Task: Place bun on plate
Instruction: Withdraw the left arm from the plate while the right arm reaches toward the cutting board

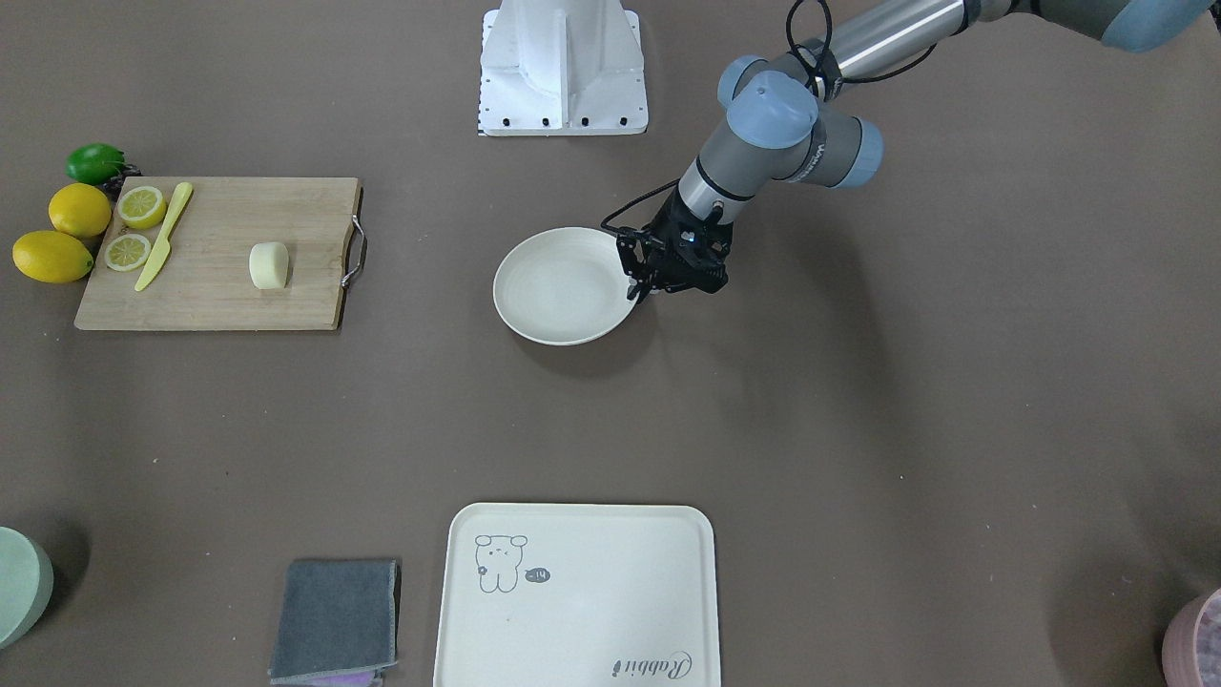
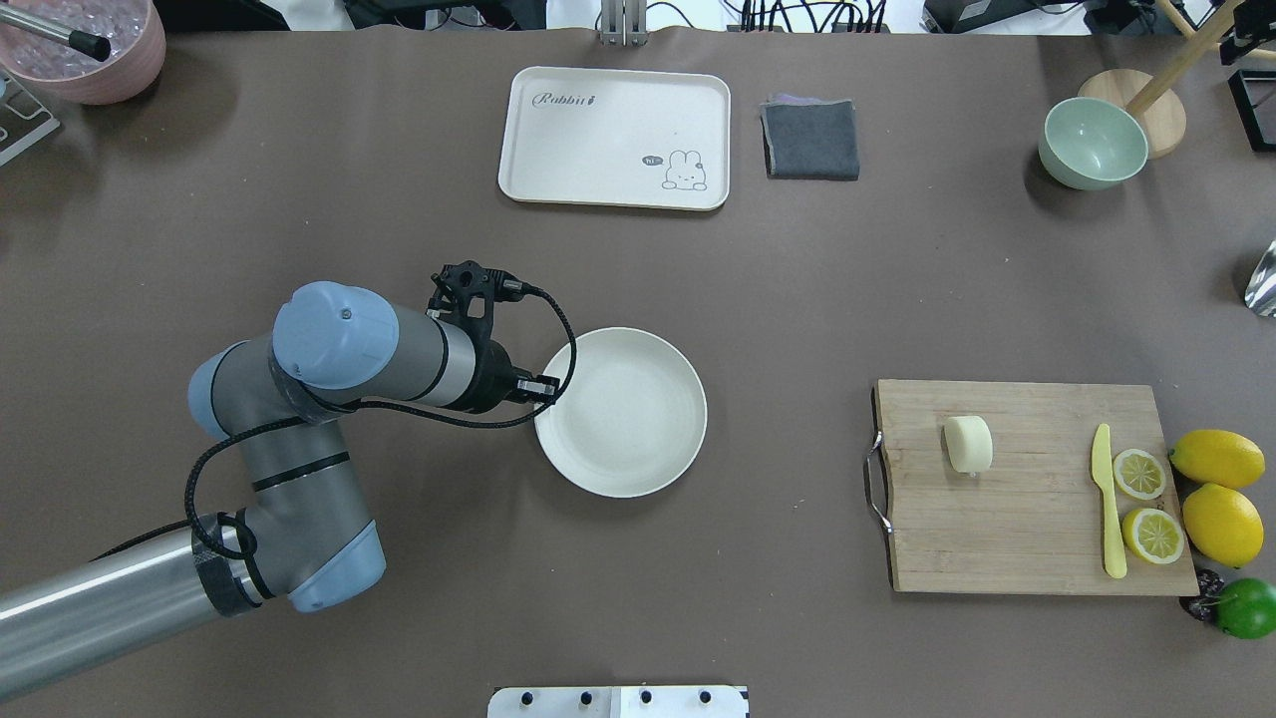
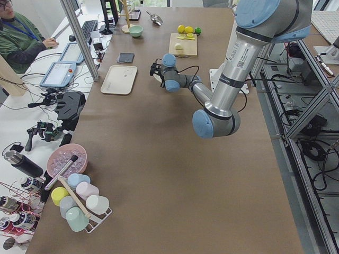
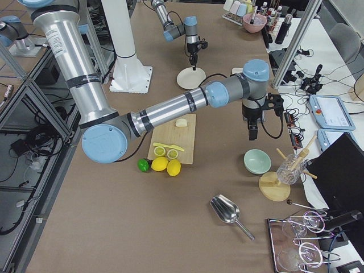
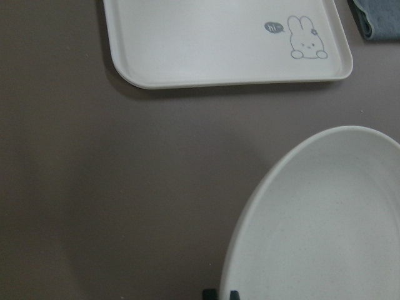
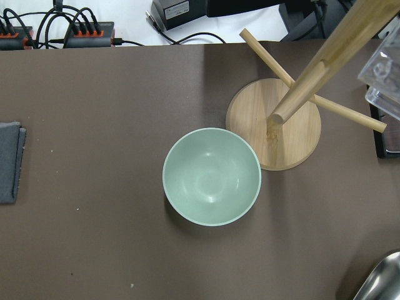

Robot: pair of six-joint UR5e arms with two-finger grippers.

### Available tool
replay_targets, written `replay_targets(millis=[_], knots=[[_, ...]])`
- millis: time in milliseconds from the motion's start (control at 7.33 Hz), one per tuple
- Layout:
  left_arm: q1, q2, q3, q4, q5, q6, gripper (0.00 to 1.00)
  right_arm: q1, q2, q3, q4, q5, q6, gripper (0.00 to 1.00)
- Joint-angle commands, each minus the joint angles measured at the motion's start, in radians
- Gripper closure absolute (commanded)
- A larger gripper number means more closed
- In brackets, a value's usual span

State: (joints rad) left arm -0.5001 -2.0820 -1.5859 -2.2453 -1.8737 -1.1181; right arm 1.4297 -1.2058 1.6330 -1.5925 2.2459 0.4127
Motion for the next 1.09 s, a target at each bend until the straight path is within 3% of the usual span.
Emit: replay_targets(millis=[0, 273, 545, 818, 955], knots=[[-0.011, 0.003, -0.017, -0.031, 0.007, -0.066, 0.02, 0.000, 0.000, 0.007, 0.000, -0.005, -0.003, 0.00], [-0.124, 0.017, -0.031, -0.028, -0.046, -0.065, 0.02, -0.041, -0.003, 0.042, 0.000, -0.009, 0.004, 0.00], [-0.262, 0.049, -0.032, -0.023, -0.161, 0.051, 0.02, -0.105, -0.006, 0.053, -0.001, 0.007, 0.037, 0.00], [-0.401, 0.111, -0.031, -0.020, -0.247, 0.203, 0.02, -0.272, -0.014, 0.118, -0.001, 0.011, 0.119, 0.00], [-0.466, 0.115, -0.028, -0.017, -0.304, 0.243, 0.02, -0.340, -0.014, 0.142, -0.001, 0.012, 0.246, 0.00]])
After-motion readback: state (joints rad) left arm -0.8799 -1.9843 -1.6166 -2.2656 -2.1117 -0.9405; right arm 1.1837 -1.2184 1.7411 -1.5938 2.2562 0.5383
